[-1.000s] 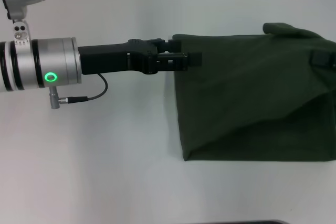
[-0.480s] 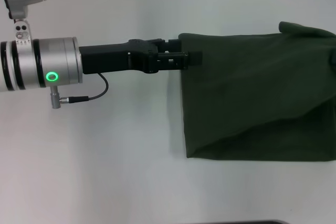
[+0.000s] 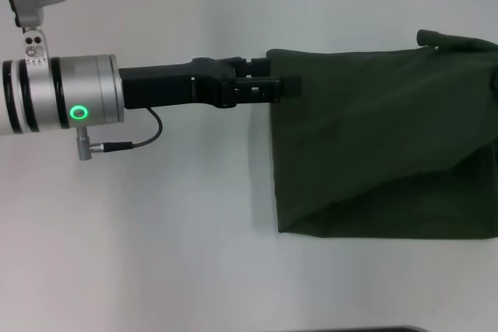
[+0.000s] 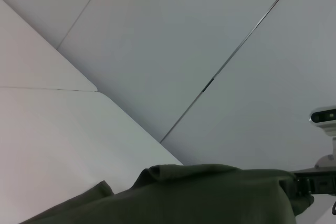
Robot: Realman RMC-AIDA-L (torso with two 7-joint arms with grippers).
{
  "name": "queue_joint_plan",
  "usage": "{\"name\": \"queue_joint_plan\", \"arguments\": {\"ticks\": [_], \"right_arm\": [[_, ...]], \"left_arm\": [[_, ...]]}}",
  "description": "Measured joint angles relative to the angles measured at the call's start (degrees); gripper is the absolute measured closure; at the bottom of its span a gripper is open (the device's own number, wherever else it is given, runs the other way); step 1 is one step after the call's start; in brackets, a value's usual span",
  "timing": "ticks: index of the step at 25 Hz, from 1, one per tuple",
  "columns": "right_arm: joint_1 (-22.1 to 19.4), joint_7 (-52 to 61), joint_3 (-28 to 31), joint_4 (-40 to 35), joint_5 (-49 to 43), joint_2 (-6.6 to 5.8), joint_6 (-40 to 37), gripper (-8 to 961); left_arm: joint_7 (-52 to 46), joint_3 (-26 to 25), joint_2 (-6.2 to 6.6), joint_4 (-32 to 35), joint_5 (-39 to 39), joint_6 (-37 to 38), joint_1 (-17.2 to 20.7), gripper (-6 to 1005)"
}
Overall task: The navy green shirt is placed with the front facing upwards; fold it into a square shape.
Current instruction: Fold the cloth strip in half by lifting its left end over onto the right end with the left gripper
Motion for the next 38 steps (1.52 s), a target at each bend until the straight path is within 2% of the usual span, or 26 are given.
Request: {"name": "queue_joint_plan", "arguments": {"ticks": [7, 15, 30, 33, 38], "right_arm": [[-0.11, 2.53, -0.49, -3.27, 1.94, -0.15, -0.09, 937], [-0.52, 2.77, -0.58, -3.64, 2.03, -0.23, -0.13, 936], [-3.07, 2.18, -0.32, 0.65, 0.30, -0.10, 0.65, 908], [-3.93, 2.04, -0.11, 0.77, 0.13, 0.23, 2.18, 679], [-4.99, 2.00, 3.13, 0.80, 0.19, 0.22, 3.65, 570]], "left_arm": [[0.00, 0.00, 0.00, 0.00, 0.00, -0.02, -0.03, 84], [0.00, 0.00, 0.00, -0.09, 0.00, -0.08, -0.07, 84], [0.20, 0.00, 0.18, -0.78, 0.00, -0.79, -0.37, 84], [0.25, 0.01, 0.24, -0.79, 0.00, -0.79, -0.41, 84], [0.30, 0.00, 0.41, -0.79, 0.00, -0.78, -0.42, 84]]}}
